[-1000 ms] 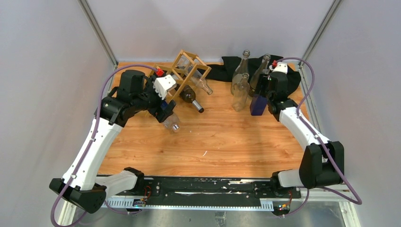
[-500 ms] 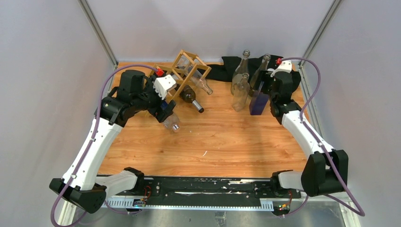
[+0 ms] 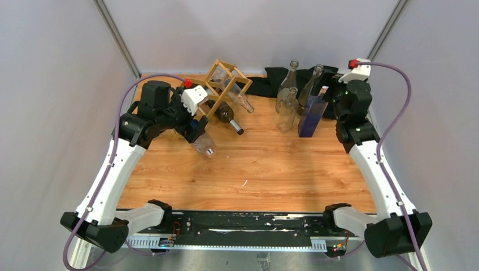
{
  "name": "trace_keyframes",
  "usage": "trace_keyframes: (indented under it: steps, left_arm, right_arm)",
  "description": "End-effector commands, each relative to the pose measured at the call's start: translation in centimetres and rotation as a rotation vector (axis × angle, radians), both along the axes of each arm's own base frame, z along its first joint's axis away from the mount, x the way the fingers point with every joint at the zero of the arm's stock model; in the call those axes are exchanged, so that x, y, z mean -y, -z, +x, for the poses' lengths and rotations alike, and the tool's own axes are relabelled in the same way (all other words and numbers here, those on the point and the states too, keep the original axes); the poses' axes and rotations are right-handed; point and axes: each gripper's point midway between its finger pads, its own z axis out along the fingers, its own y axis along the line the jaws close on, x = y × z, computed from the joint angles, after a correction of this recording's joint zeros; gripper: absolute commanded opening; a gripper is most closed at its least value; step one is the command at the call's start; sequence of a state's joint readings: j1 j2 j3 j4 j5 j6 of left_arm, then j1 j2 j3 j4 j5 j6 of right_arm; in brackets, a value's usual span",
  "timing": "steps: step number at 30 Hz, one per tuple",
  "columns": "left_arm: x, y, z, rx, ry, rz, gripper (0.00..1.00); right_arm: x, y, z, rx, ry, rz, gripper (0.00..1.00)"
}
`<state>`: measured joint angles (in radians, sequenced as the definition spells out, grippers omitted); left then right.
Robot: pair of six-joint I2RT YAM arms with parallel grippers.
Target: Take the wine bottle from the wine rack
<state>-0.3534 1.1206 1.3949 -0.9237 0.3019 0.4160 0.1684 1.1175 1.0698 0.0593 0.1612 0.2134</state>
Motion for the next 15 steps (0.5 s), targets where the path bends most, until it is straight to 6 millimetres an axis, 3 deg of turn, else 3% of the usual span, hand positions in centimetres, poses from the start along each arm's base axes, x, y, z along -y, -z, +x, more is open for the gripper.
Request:
trace_keyframes:
  steps: [1,5,9,12,15]
  left_arm:
    - [-0.5,-0.9,0.7,0.012,-0.026,-0.012,1.00]
    - [-0.9,-0.8,1.0,0.005,-0.038,-0.016,1.00]
    - [-1.1,-0.5,1.2,-0.004,-0.043,-0.017,1.00]
    - [-1.2,-0.4,1.2,-0.008,-0.044,-0.017,1.00]
    - [-1.2,-0.3,1.3,-0.009,-0.046,-0.018,1.00]
  right_arm:
    - [-0.1,-5.3,-2.2,0.073,0.004,0.035,0.93]
    - [-2.4,-7.8,-3.4,0.105,-0.066,0.041,0.94]
    - [-7.1,-9.6,-4.1,0.121,-0.178,0.011,0.94]
    - [-12.6,-9.1,-4.2,0.090,-0.315,-0.027,0.94]
    - [-17.8,-7.0,-3.7,0.016,-0.467,-0.040,0.94]
